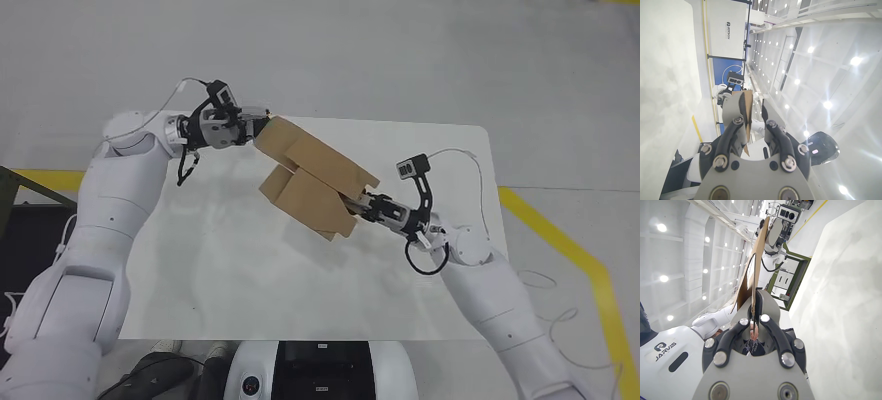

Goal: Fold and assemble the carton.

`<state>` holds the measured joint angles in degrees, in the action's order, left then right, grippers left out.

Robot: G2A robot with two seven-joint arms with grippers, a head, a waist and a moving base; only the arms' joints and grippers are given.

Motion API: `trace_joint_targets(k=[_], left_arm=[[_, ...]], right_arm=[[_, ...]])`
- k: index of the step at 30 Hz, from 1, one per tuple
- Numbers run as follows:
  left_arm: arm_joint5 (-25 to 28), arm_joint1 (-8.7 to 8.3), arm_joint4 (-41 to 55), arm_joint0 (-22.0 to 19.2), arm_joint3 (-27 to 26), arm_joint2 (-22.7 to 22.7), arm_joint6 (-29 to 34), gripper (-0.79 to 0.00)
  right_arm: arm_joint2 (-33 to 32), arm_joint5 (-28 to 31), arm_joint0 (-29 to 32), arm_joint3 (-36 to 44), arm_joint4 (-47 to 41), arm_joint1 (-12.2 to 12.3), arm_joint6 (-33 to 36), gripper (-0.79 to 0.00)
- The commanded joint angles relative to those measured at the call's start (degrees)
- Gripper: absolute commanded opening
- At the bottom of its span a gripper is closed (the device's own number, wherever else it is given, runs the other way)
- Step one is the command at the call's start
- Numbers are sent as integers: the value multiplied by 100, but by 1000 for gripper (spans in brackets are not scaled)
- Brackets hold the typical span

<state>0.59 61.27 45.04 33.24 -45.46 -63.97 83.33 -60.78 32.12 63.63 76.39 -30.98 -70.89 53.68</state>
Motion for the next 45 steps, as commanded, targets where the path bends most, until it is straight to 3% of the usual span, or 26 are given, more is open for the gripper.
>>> trace_joint_targets(k=[1, 20, 30, 45], left_arm=[[-5, -13, -11, -9, 39, -39, 32, 0], [-28, -43, -82, 73, 185, -177, -120, 0], [-269, -98, -265, 269, -312, -199, -14, 0], [-746, -37, -353, 478, -975, 66, -278, 0]], right_arm=[[-21, -14, 38, 20, 25, 7, -1, -785], [-269, 166, 228, 184, 270, 66, -64, -785], [-363, 623, 240, 41, 670, 52, -640, -785], [-17, 924, 131, 52, 1981, -70, -1708, -785]])
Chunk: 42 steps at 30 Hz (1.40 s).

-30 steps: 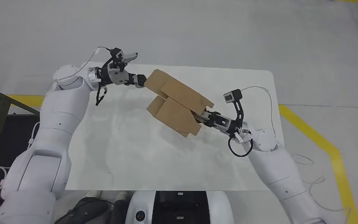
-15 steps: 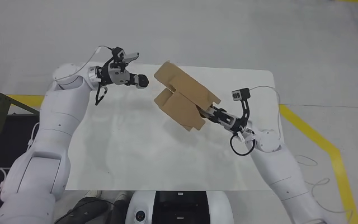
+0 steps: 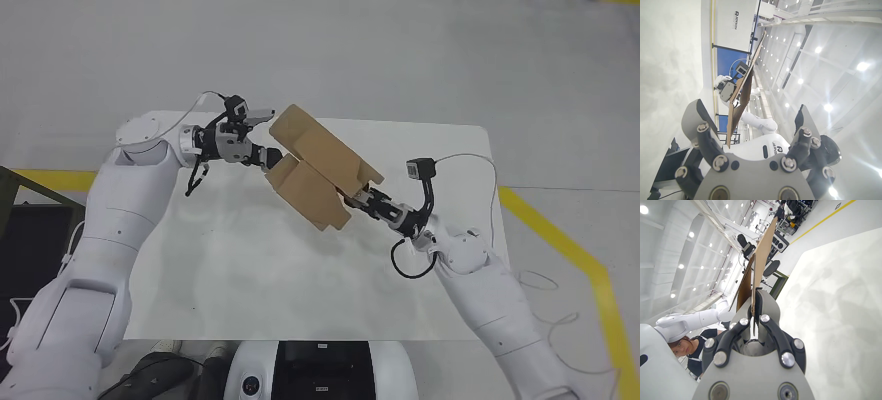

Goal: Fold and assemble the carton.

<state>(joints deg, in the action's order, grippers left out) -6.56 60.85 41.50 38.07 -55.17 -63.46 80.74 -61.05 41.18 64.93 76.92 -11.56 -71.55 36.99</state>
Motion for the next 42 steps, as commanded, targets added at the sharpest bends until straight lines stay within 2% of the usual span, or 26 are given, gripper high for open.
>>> trace_joint_targets(k=[1, 12, 28, 36, 42], left_arm=[[-72, 11, 15, -12, -2, 27, -28, 0], [-323, 46, 23, -96, 2, 135, 18, 0], [-465, 63, 91, -160, 44, 156, 74, 0], [-490, 36, -38, -114, 70, 162, 203, 0], [-506, 2, -174, -50, -63, 167, 337, 0]], right_arm=[[21, 30, 4, -1, 78, -8, -72, -785], [-5, 130, 42, -21, 585, -37, -672, -785], [99, 121, 33, -2, 1075, -63, -855, -785], [-100, -34, 43, -52, 771, -59, -1133, -785], [-165, -201, -63, -73, 1114, -73, -1417, -785]])
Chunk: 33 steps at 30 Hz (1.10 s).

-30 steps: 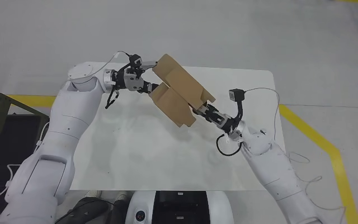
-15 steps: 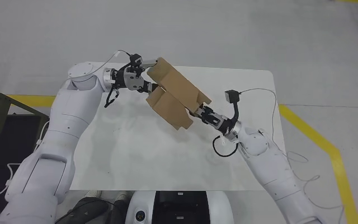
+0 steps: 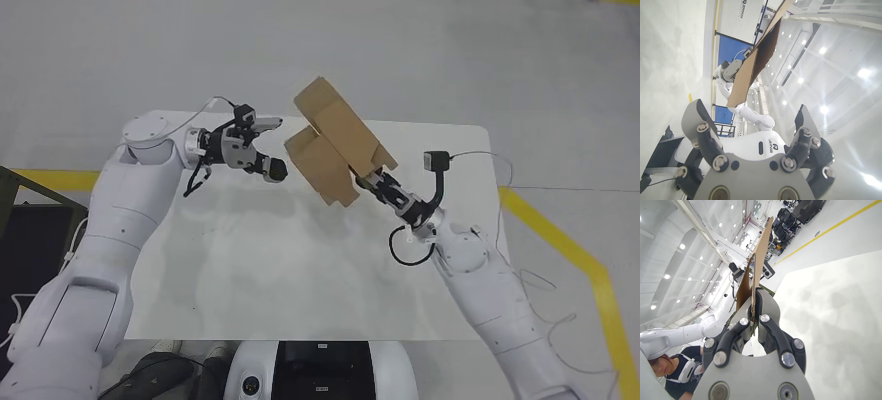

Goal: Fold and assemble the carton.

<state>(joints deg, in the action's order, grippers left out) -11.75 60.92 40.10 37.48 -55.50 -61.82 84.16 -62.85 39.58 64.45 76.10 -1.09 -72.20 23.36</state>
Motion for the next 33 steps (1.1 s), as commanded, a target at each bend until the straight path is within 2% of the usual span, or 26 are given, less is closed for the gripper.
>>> trace_joint_targets(k=[1, 15, 27, 33], left_arm=[[28, -8, -60, 20, -52, 5, -29, 0], [190, 51, -161, -1, -197, 130, -519, 0], [70, 71, -236, -57, -195, 202, -584, 0], [39, 73, -232, -87, -169, 195, -599, 0]], right_arm=[[43, -74, -29, 32, 85, -19, -94, -785], [452, -803, -2, 566, 1407, -119, -572, -785], [510, -862, 173, 932, 2717, -113, -952, -785], [520, -894, 263, 1078, 3064, -107, -1028, -785]])
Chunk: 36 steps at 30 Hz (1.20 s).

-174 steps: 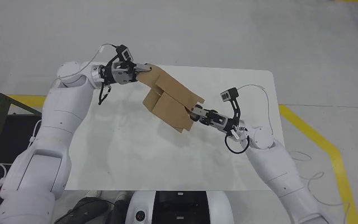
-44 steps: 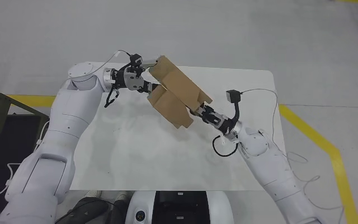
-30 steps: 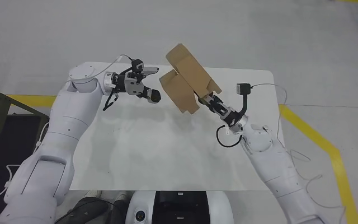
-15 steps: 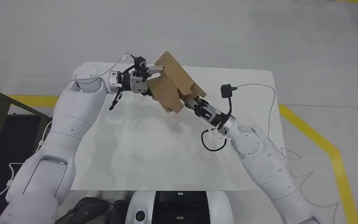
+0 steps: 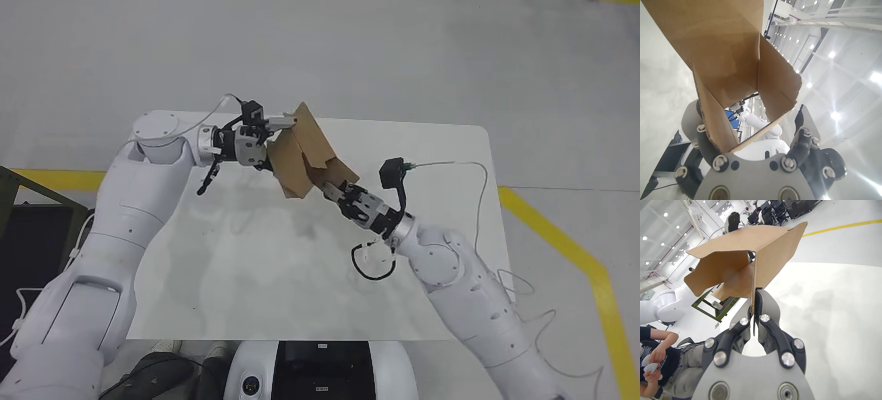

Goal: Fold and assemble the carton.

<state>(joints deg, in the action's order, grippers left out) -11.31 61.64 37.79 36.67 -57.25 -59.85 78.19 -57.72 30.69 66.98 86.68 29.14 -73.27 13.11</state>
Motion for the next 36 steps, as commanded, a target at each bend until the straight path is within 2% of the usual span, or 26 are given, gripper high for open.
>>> trace_joint_targets(k=[1, 7, 15, 23, 31, 36], left_arm=[[-6, 1, 4, -10, 12, -5, -6, 0], [-22, 2, 57, -42, 66, -32, 14, 0], [-36, -14, 159, -30, 67, -101, 154, 0], [-95, -130, 267, 110, -89, -421, 382, 0], [-204, -301, 364, 372, -227, -908, 451, 0], [-220, -384, 292, 478, -203, -1093, 486, 0]], right_arm=[[17, 1, 23, 41, 65, -2, -9, -785], [39, 43, 57, 31, 23, -11, -6, -785], [-26, 147, 36, -152, -508, -25, 61, -785], [-253, 265, 34, -216, -1226, -1, 285, -785], [-463, 161, 29, -267, -2351, 56, 1155, -785], [-569, 78, 34, -319, -3257, 104, 1958, -785]])
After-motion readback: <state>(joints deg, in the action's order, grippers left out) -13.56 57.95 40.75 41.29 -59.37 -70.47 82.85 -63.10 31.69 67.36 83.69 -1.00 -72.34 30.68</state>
